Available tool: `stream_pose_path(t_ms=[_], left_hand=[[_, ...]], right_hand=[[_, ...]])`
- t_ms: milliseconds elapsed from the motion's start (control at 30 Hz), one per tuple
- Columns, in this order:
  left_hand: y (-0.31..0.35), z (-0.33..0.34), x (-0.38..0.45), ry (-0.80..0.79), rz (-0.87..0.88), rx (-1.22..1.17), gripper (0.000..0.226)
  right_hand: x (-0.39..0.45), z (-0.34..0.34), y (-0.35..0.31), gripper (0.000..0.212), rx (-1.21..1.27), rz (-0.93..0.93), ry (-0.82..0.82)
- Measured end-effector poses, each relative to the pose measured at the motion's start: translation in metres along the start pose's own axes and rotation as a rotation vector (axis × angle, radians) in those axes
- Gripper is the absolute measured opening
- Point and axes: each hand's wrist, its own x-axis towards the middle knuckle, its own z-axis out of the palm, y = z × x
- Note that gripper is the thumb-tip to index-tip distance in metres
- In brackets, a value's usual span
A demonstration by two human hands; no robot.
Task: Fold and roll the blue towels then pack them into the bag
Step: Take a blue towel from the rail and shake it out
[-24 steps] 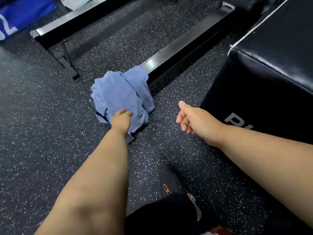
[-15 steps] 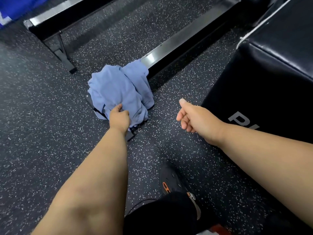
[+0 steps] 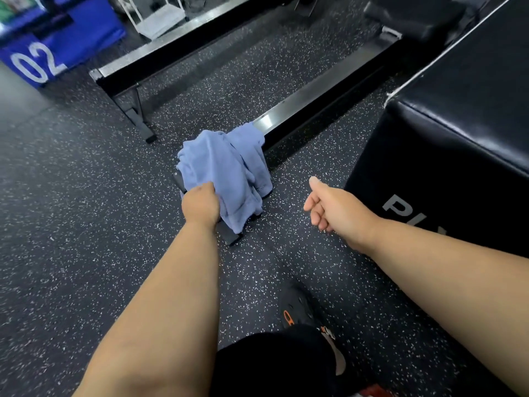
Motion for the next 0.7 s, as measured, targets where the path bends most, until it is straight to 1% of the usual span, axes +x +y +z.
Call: stream_pose_path(t_ms=[67, 100, 167, 267, 400, 500, 567, 600, 633, 700], left_hand=[[-0.001, -0.002, -0.006, -0.004, -0.066, -0.111, 0.020], [-0.001, -0.001, -0.011, -0.031, -0.106, -0.193, 0.018], [-0.005, 0.001, -0.016, -0.096, -0.151, -0.244, 0.016], [-0.013, 0.007, -0.010, -0.145, -0.147, -0.234, 0.017], [-0.019, 0.011, 0.011, -0.169, -0.109, -0.230, 0.006], [-0.028, 0.017, 0.038, -0.181, -0.096, -0.203, 0.018], [-0.043, 0.024, 0.062, -0.199, -0.067, -0.197, 0.032], [-0.045, 0.025, 0.063, -0.199, -0.051, -0.203, 0.035], [-0.051, 0.028, 0.073, -0.203, -0.037, -0.199, 0.031], [-0.050, 0.029, 0.068, -0.183, -0.033, -0.188, 0.012]], right_hand=[[-0.010, -0.001, -0.006, 0.067, -0.003, -0.018, 0.001], [-0.014, -0.002, -0.007, 0.069, -0.002, -0.023, -0.001], [-0.018, -0.004, -0.008, 0.069, 0.002, -0.028, -0.003], [-0.016, -0.004, -0.004, 0.064, 0.014, -0.024, 0.000], [-0.004, -0.001, 0.003, 0.062, 0.016, -0.004, -0.001], [0.007, 0.003, 0.006, 0.063, 0.016, 0.007, -0.009], [0.014, 0.004, 0.007, 0.064, 0.001, 0.012, -0.017], [0.017, 0.005, 0.008, 0.064, -0.009, 0.013, -0.020], [0.020, 0.005, 0.009, 0.064, -0.018, 0.013, -0.023], [0.024, 0.006, 0.010, 0.063, -0.024, 0.013, -0.029]])
